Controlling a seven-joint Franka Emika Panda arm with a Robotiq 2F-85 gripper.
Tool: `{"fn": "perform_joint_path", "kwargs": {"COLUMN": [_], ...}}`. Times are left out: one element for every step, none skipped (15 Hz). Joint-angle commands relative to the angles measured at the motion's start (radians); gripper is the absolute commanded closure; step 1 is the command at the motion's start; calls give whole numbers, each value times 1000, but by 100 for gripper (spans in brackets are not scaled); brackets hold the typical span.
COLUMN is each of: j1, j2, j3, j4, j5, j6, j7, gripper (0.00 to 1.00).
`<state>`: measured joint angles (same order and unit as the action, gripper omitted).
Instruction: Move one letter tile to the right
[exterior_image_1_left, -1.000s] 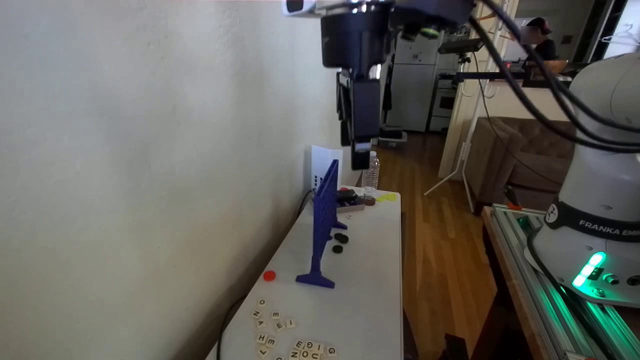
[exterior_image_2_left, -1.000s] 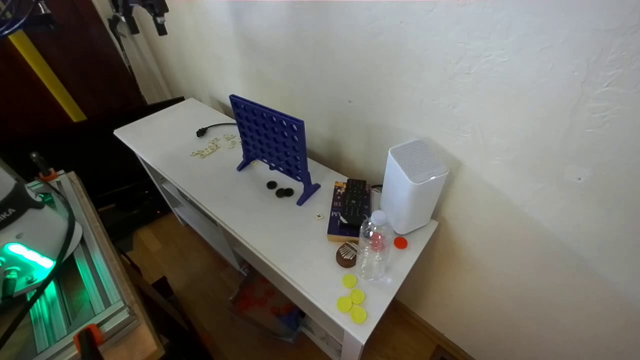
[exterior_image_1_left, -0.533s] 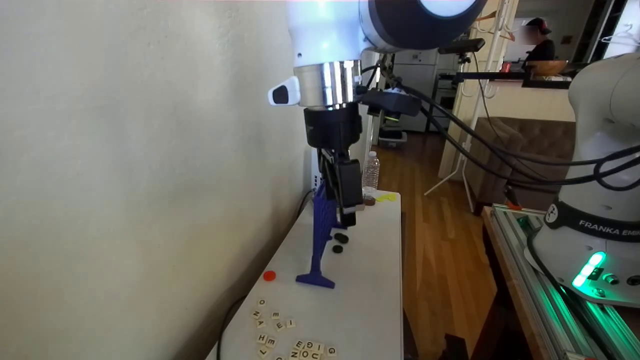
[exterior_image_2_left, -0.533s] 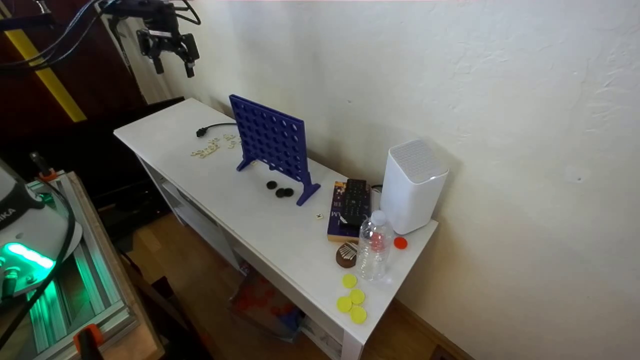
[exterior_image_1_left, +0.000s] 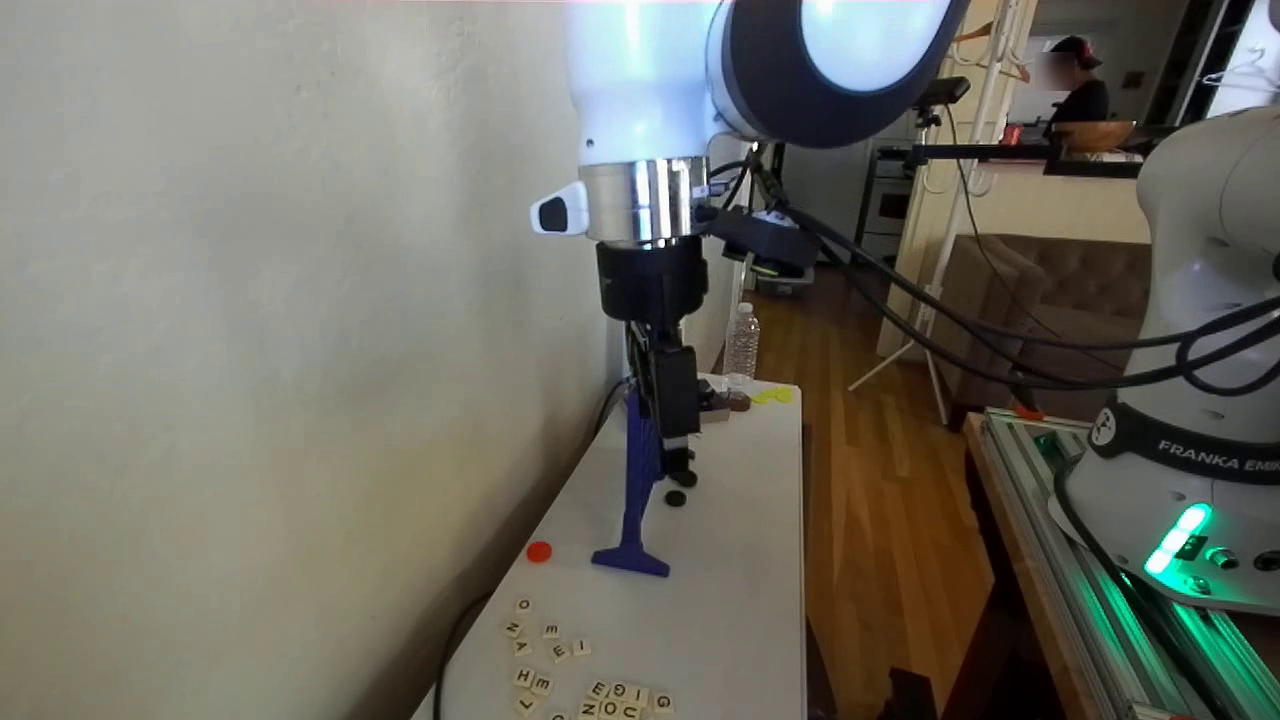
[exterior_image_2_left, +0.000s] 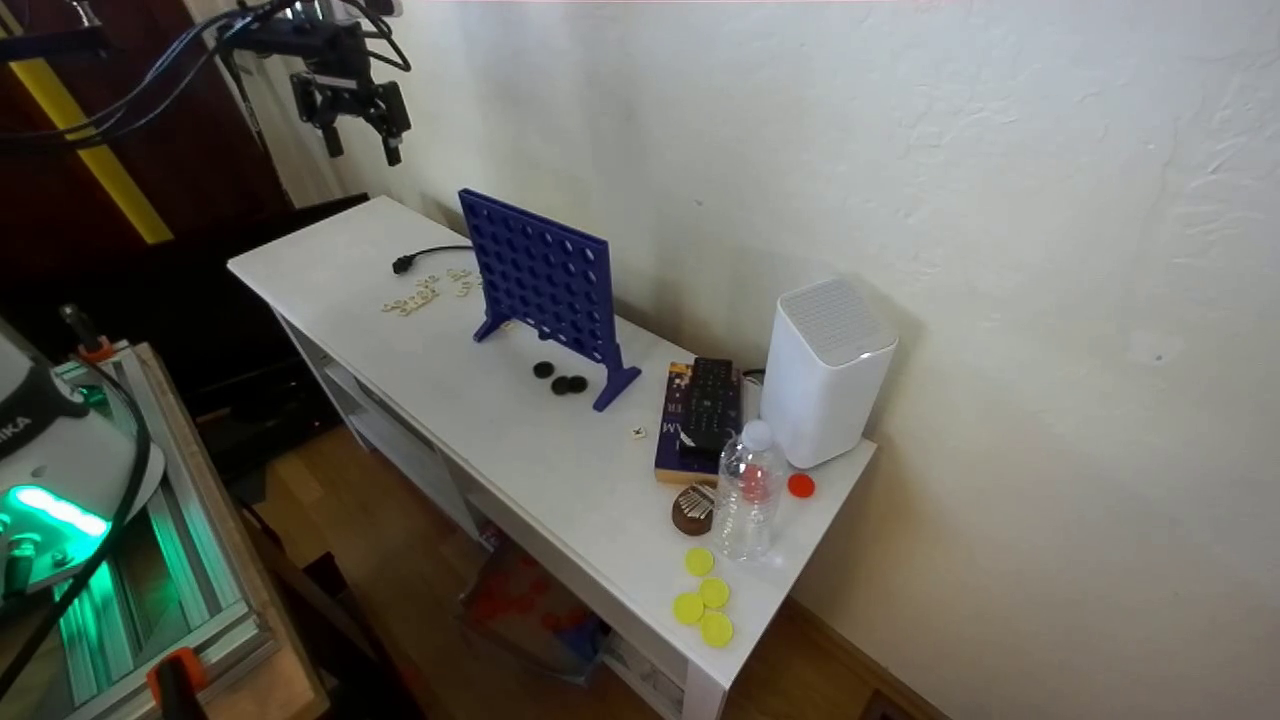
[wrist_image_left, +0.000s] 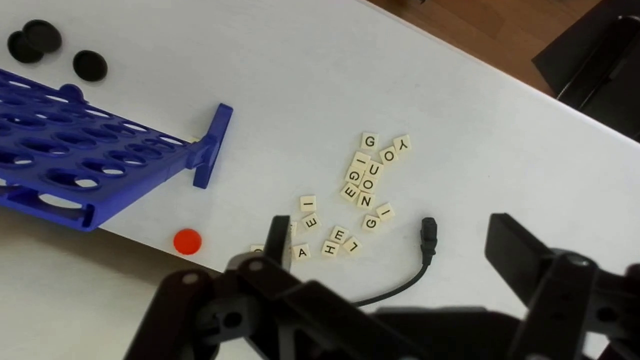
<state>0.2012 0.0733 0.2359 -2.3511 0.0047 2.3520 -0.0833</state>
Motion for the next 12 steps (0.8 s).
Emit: {"fn": "perform_joint_path", "kwargs": {"j1": [9, 8, 7, 8, 6, 2, 5, 6, 4, 12, 17, 18], "j2": [89, 116, 139, 165, 194, 220, 246, 268, 294, 314, 336, 354], "j3": [-13, -16, -18, -22, -26, -27, -37, -40, -38, -44, -47, -43], "j4": [13, 17, 21, 29, 37, 45, 54, 64, 78, 87, 99, 110], "j5": [-34, -32, -30, -37, -39, -32, -49, -52, -48, -67, -77, -79], "j6": [124, 162, 190, 206, 221, 233, 241, 248, 247, 257, 266, 266], "j7": [47, 44, 39, 35, 23, 12, 19, 15, -1, 5, 4, -1], "gripper": [0, 0, 0, 0, 0, 0, 0, 0, 0, 0, 0, 0]}}
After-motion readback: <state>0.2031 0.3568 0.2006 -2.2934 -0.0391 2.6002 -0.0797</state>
